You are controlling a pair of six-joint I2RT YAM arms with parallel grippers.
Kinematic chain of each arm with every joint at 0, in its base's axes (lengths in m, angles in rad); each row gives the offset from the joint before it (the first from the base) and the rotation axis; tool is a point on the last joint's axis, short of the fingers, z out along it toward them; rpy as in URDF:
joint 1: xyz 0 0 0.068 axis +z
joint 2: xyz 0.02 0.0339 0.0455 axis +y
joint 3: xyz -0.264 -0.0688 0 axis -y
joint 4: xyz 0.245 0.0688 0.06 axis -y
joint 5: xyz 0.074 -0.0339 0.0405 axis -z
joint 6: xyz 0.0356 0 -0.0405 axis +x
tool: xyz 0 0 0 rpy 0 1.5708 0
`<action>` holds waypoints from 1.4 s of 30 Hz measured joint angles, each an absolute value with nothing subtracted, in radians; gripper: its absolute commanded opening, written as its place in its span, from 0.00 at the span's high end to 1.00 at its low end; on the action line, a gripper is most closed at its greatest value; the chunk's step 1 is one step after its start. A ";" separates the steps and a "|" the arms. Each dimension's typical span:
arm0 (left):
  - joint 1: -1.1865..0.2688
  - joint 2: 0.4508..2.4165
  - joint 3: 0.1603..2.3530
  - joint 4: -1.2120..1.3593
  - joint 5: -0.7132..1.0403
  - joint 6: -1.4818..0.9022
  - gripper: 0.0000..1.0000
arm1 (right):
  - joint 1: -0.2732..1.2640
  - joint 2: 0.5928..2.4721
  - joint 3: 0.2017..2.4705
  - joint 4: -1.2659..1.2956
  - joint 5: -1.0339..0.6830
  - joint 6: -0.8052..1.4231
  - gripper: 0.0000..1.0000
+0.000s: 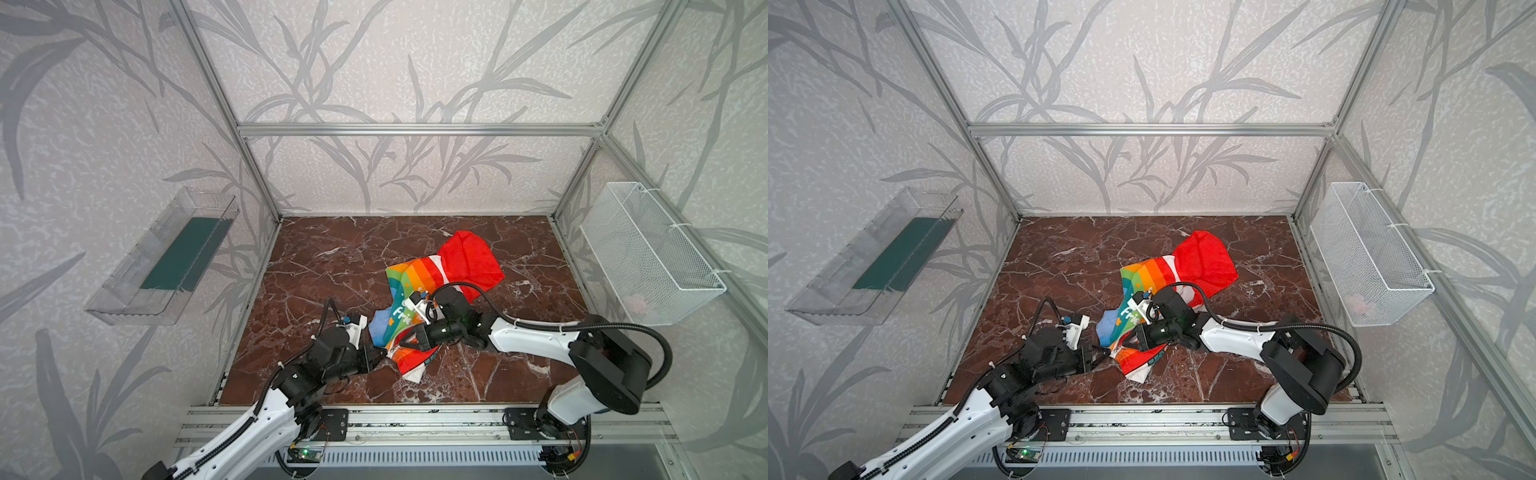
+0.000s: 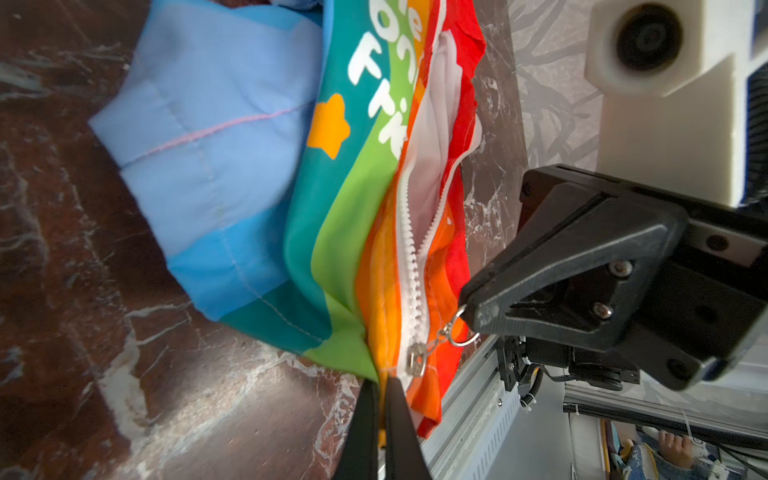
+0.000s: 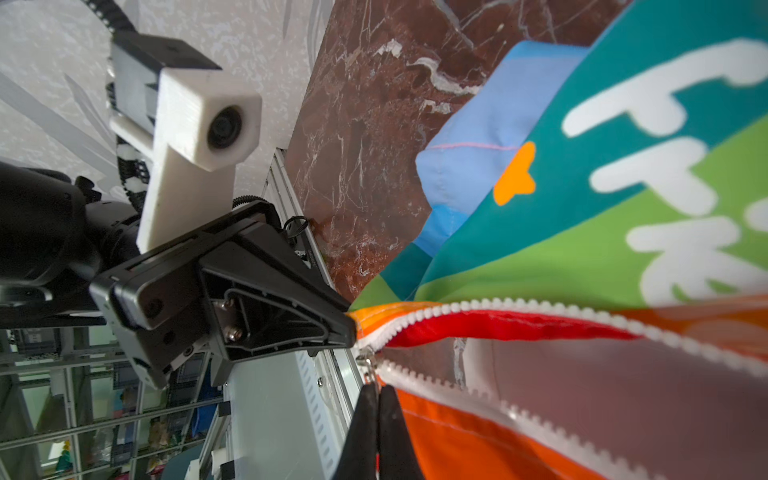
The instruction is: Zip up the jacket
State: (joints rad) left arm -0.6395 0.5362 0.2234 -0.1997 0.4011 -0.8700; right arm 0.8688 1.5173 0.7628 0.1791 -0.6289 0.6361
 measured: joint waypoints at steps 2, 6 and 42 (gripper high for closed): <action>-0.640 0.524 0.225 -0.197 0.405 -0.871 1.00 | 0.877 1.484 0.783 0.113 -0.588 0.596 1.00; -0.639 0.520 0.227 -0.234 0.400 -0.866 1.00 | 0.873 1.416 0.817 -0.030 -0.487 0.519 1.00; -0.437 0.975 0.938 -0.700 0.100 -0.225 1.00 | 0.568 1.114 0.902 -0.464 0.143 0.485 1.00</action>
